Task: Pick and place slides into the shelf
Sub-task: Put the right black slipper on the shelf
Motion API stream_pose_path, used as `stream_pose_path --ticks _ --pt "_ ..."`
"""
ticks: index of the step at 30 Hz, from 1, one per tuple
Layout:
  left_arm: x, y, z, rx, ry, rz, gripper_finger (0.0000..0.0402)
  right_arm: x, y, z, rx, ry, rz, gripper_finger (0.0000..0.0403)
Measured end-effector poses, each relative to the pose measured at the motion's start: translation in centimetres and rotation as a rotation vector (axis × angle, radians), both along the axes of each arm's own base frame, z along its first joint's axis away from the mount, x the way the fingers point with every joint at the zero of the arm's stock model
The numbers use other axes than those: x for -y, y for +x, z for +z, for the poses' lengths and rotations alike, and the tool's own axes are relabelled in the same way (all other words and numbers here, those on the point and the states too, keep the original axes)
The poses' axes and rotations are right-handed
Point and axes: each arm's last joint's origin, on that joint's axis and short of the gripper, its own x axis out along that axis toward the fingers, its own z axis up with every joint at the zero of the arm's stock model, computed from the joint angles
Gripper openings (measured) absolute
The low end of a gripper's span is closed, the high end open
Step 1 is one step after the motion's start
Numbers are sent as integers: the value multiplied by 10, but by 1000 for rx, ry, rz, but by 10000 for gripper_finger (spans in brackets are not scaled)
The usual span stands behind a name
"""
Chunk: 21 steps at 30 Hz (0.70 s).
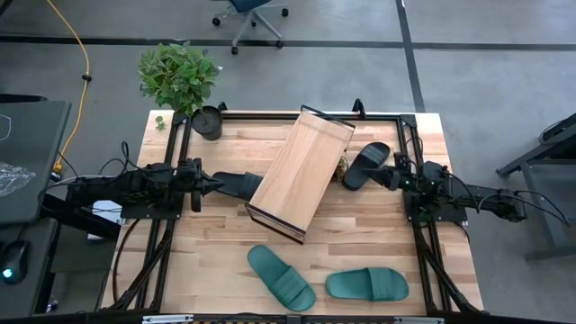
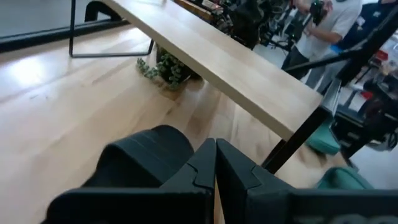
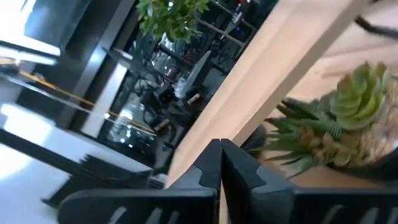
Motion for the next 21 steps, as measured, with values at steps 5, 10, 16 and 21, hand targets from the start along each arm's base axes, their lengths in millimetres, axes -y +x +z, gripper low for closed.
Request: stream_pose_path --ticks 5,10,16,21 --pt "0 0 0 -1 4 4 1 1 0 0 15 59 -37 0" --pt "0 0 0 -6 17 8 1 2 0 0 43 160 -51 0" --pt "-1 0 0 -13 41 37 1 0 -3 23 251 83 -16 0" --pt "-2 -1 0 -14 46 56 1 -2 -15 60 429 -56 -21 0"
